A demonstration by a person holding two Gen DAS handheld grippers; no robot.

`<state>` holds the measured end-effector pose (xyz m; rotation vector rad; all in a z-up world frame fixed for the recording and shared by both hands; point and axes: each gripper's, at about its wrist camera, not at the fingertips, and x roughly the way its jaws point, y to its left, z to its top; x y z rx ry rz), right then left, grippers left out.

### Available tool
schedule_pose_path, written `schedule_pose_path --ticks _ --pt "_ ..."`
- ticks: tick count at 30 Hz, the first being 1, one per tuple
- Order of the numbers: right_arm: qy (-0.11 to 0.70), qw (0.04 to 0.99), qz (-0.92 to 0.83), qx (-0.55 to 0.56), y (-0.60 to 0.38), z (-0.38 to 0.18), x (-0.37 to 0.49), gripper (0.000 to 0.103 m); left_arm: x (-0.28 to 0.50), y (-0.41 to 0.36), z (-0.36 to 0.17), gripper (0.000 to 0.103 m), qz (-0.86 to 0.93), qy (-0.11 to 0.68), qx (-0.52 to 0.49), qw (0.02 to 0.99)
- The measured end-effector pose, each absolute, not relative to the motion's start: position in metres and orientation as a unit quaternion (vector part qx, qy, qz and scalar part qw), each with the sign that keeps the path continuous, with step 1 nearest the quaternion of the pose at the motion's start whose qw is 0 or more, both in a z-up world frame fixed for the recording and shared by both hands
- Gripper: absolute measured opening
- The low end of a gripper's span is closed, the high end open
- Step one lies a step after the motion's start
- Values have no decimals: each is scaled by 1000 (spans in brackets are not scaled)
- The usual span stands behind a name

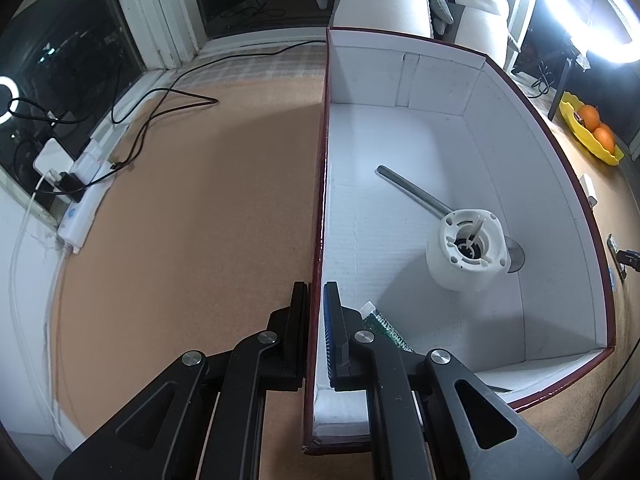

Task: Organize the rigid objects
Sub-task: 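Move the right tool to the patterned lighter and grasp it, then lift the lighter with the right tool and carry it over the box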

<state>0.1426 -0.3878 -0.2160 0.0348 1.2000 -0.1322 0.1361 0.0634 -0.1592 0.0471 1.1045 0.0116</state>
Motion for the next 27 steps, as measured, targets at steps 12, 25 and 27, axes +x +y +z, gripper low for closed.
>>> schedule_pose_path --ticks 12,25,27 --pt "577 815 -56 8 -389 -223 147 24 136 63 -160 7 11 526 24 850" --pt "570 819 -49 43 -393 -223 143 20 136 63 -162 7 14 527 20 849" --pt "567 820 -49 58 -396 -223 142 20 136 63 -162 7 14 527 20 849"
